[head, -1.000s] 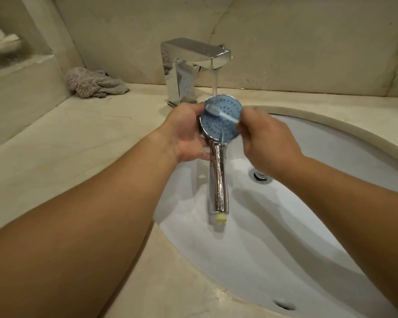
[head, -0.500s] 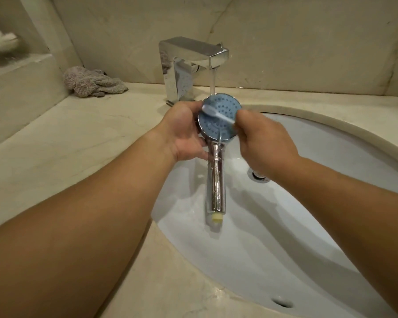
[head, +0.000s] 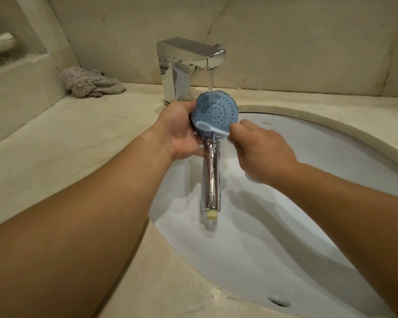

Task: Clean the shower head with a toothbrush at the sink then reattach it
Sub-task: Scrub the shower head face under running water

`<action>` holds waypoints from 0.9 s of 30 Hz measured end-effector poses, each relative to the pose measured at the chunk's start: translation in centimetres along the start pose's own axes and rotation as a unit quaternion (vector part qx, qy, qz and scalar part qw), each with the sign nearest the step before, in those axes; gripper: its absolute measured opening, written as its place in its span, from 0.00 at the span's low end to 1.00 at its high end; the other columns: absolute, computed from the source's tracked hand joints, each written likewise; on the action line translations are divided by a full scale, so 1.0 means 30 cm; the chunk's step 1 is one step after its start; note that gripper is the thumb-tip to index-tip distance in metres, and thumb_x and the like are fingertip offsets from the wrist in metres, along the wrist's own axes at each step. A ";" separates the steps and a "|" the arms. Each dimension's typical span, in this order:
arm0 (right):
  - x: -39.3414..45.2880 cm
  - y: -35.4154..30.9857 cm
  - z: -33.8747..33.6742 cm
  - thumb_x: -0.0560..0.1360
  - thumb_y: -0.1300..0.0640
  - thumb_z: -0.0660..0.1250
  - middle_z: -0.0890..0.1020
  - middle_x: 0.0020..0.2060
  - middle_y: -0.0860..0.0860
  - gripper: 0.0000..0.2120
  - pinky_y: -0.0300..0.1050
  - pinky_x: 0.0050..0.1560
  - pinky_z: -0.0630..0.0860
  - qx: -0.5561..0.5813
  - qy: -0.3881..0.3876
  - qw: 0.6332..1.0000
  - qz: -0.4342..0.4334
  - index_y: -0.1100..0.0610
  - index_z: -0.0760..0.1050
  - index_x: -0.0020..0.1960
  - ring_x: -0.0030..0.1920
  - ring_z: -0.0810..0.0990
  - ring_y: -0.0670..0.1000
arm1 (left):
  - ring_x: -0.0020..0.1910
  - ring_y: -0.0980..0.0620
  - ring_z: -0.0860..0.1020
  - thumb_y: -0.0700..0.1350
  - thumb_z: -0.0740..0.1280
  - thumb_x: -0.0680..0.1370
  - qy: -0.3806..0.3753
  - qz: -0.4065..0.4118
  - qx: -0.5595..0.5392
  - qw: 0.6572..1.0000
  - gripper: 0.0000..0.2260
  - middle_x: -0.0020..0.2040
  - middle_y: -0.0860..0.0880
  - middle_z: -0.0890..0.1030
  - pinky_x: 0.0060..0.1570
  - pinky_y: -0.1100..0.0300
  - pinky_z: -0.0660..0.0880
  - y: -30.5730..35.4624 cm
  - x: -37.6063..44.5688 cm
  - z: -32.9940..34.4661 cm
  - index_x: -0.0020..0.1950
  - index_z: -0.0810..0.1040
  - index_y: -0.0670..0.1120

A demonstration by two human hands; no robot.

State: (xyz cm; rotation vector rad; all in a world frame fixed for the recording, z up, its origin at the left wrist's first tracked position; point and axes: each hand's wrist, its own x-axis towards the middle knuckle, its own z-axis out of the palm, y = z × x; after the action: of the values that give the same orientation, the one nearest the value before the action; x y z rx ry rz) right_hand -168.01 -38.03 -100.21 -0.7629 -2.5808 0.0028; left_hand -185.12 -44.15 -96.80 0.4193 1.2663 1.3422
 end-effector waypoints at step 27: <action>-0.023 0.077 0.021 0.82 0.55 0.56 0.71 0.38 0.54 0.06 0.53 0.30 0.69 0.064 0.065 0.992 0.090 0.55 0.65 0.46 0.29 0.68 0.60 | 0.62 0.38 0.81 0.53 0.52 0.86 0.041 0.050 -0.065 0.996 0.20 0.65 0.42 0.82 0.52 0.39 0.76 0.004 0.035 -0.017 0.71 0.77 0.50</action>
State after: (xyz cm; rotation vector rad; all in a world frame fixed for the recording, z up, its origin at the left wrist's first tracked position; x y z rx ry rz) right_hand -166.54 -36.35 -101.35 -0.9131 -2.3568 0.1660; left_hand -185.87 -43.43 -97.32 0.3441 1.2296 1.5312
